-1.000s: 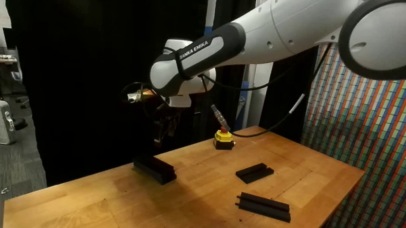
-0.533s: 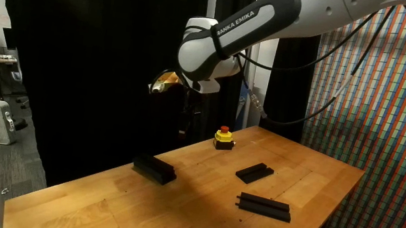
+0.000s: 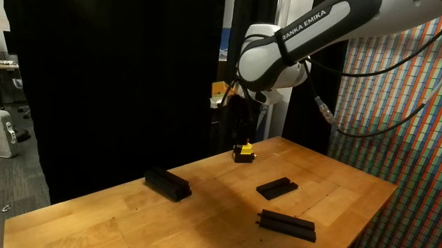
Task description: Stack the black objects together
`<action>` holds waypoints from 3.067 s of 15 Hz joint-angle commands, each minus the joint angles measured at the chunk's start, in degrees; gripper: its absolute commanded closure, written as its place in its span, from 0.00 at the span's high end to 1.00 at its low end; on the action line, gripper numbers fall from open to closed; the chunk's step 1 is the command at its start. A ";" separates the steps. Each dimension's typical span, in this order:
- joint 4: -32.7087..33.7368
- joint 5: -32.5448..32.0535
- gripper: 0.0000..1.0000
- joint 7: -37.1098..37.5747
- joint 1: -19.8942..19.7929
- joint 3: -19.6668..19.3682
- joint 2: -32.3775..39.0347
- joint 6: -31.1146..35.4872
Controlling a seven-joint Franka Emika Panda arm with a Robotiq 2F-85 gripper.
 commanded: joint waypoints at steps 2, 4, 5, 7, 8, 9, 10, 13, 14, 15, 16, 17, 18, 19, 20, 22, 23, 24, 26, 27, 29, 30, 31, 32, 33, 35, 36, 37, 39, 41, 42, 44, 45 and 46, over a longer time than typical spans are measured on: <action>-6.98 1.21 1.00 -11.01 -5.17 0.67 -3.53 3.13; -8.46 2.52 1.00 -17.75 -6.97 0.36 -3.11 4.17; -9.22 2.69 1.00 -21.23 -7.82 0.15 -2.47 5.41; -10.27 3.40 1.00 -27.56 -9.36 -0.30 -1.67 7.30; -10.58 3.77 1.00 -29.98 -9.99 -0.54 -0.84 8.42; -10.96 3.95 1.00 -32.09 -10.63 -0.86 -0.19 9.74; -11.22 4.32 1.00 -33.94 -11.29 -1.23 0.45 10.98; -11.22 5.82 1.00 -37.75 -12.78 -2.20 3.62 14.51; -10.97 6.70 1.00 -39.01 -13.13 -2.40 4.84 15.25; -10.67 7.84 1.00 -40.67 -13.47 -2.49 5.97 15.80; -10.39 9.10 1.00 -42.51 -13.84 -2.45 7.09 16.16; -10.11 10.40 1.00 -44.36 -14.18 -2.33 8.29 16.38; -9.91 11.77 1.00 -46.73 -14.56 -2.09 8.93 15.99; -9.66 12.87 1.00 -48.88 -14.83 -1.98 9.62 15.71; -9.34 13.63 1.00 -51.03 -15.01 -2.01 10.36 15.08; -8.79 14.25 1.00 -54.05 -15.06 -2.44 11.09 13.95; -8.54 14.14 1.00 -54.91 -15.03 -2.77 11.56 13.78; -8.24 14.17 1.00 -55.83 -15.07 -2.97 11.84 13.63; -7.58 13.71 1.00 -56.80 -14.99 -3.62 12.58 13.36; -7.19 13.60 1.00 -57.26 -14.99 -3.91 12.84 13.01; -6.37 13.71 1.00 -58.35 -15.04 -4.32 13.63 12.72; -5.84 13.80 1.00 -58.92 -15.10 -4.43 14.01 12.25; -5.27 13.88 1.00 -59.42 -15.14 -4.54 14.60 11.96; -4.80 14.01 1.00 -59.98 -15.18 -4.58 15.03 11.77; -4.41 14.11 1.00 -60.48 -15.19 -4.60 15.36 11.44; -3.61 14.17 1.00 -61.00 -15.10 -4.64 16.28 10.91; -3.28 14.18 1.00 -61.24 -15.07 -4.63 16.66 10.70; -3.00 14.19 1.00 -61.49 -15.02 -4.61 17.09 10.43; -2.43 14.09 1.00 -61.81 -14.89 -4.66 17.70 9.55; -1.93 13.93 1.00 -61.98 -14.74 -4.77 18.22 8.85; -1.75 13.77 1.00 -61.84 -14.60 -4.88 18.42 8.56; -1.38 13.34 0.75 -61.46 -14.30 -5.10 18.76 8.02; -1.22 13.19 0.74 -61.32 -14.15 -5.13 18.88 7.60; -0.98 13.13 0.66 -61.22 -14.03 -5.14 19.00 7.44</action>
